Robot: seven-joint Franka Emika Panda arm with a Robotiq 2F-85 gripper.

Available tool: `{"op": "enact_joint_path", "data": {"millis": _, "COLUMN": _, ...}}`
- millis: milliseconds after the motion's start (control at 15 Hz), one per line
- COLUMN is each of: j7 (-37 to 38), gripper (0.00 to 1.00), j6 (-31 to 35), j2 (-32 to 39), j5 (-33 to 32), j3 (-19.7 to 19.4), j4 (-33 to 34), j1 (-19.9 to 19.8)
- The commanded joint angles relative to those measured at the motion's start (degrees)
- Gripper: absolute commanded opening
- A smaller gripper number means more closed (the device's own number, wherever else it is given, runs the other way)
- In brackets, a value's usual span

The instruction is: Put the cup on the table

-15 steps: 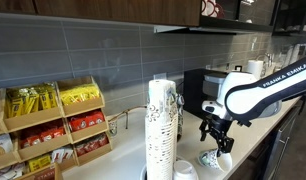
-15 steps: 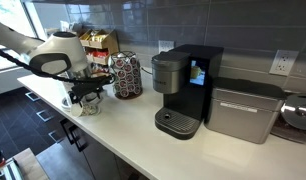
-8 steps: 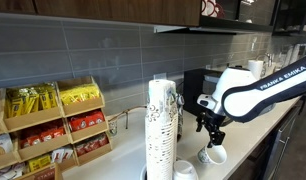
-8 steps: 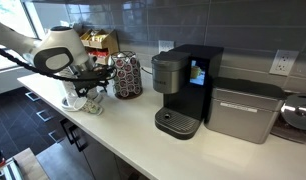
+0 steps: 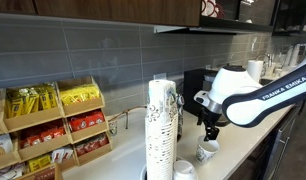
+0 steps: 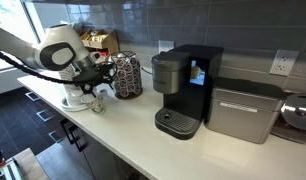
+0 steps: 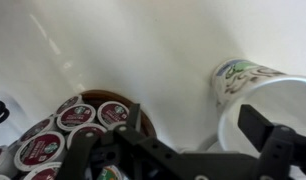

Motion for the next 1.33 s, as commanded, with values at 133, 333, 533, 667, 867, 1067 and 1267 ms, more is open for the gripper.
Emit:
{"op": "enact_joint_path", "data": {"millis": 133, "j7": 13.2, "gripper": 1.0, "j6": -5.41, "j2": -3.12, "j5": -3.83, "j3": 1.59, "j4": 2.62, "j1": -1.03}}
{"op": "enact_joint_path", "data": {"millis": 333, "j7": 25.69, "gripper": 1.0, "j6": -10.17, "j2": -5.55, "j5": -7.01, "j3": 3.24, "j4": 4.29, "j1": -2.45}}
{"op": "enact_joint_path", "data": {"millis": 533, "j7": 30.82, "gripper": 1.0, "j6": -17.36, "j2": -8.75, "j5": -3.9, "j3": 2.28, "j4": 6.16, "j1": -0.22}}
{"op": "enact_joint_path", "data": {"millis": 667, "j7": 32.14, "gripper": 1.0, "j6": -22.68, "j2": -11.21, "j5": -1.51, "j3": 1.55, "j4": 7.62, "j1": 1.12}}
{"op": "enact_joint_path", "data": {"millis": 867, "j7": 34.18, "gripper": 1.0, "j6": -29.62, "j2": -14.72, "j5": 1.38, "j3": 1.12, "j4": 9.88, "j1": 2.09}}
{"op": "enact_joint_path", "data": {"millis": 1067, "j7": 36.09, "gripper": 1.0, "j6": -33.75, "j2": -17.74, "j5": 3.69, "j3": 1.06, "j4": 11.76, "j1": 2.53}}
{"op": "enact_joint_path", "data": {"millis": 1267, "j7": 38.11, "gripper": 1.0, "j6": -36.63, "j2": -20.4, "j5": 4.03, "j3": 1.57, "j4": 12.79, "j1": 2.4}}
